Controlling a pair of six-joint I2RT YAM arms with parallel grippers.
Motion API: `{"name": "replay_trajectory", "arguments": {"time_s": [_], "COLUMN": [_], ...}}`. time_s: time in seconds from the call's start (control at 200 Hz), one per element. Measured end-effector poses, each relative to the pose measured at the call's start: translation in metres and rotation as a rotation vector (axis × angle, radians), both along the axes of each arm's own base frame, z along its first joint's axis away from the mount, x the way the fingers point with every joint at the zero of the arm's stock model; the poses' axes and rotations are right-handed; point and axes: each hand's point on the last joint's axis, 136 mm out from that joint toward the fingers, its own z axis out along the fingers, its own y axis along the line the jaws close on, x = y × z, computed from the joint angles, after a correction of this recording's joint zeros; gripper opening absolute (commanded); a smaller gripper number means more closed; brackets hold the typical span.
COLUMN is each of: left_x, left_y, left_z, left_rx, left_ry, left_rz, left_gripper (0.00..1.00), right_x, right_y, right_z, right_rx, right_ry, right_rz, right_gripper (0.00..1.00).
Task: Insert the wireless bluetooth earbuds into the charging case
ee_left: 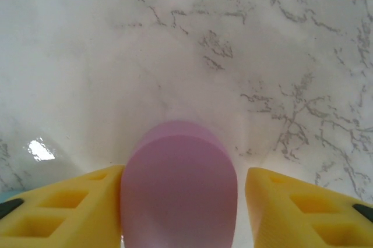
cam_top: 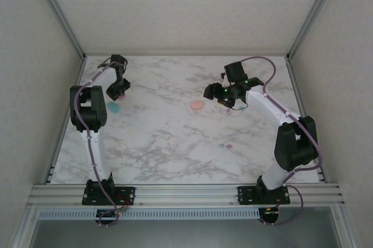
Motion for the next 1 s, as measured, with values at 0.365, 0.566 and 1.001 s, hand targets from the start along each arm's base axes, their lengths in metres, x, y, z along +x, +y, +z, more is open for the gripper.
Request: {"name": "replay_trajectory", "arguments": {"time_s": [0.365,0.566,1.001], "left_x": [-0.007,-0.034,-0.082], "left_y": [-0.010,-0.053,-0.196], "left_z": [0.000,0.025,0.140], "left_rx": [-0.051,-0.165,-0.549], "left_ry": [-0.007,-0.054,-0.307], "left_rz": [0.012,0.007,-0.027], "left_gripper": [0.36,0.36,0.36], "right_x": [-0.004,-0.007,-0.022], "right_y": [-0.002,0.007,0.084], "right_z": [-0.007,-0.010,0.021], "right_rx": [-0.008,0.055,0.259], "right_ry": [0.019,-0.002,-0.375], "right_rz": [-0.002,0.024,0.212], "right_gripper": [0.68,0.63,0.61]}}
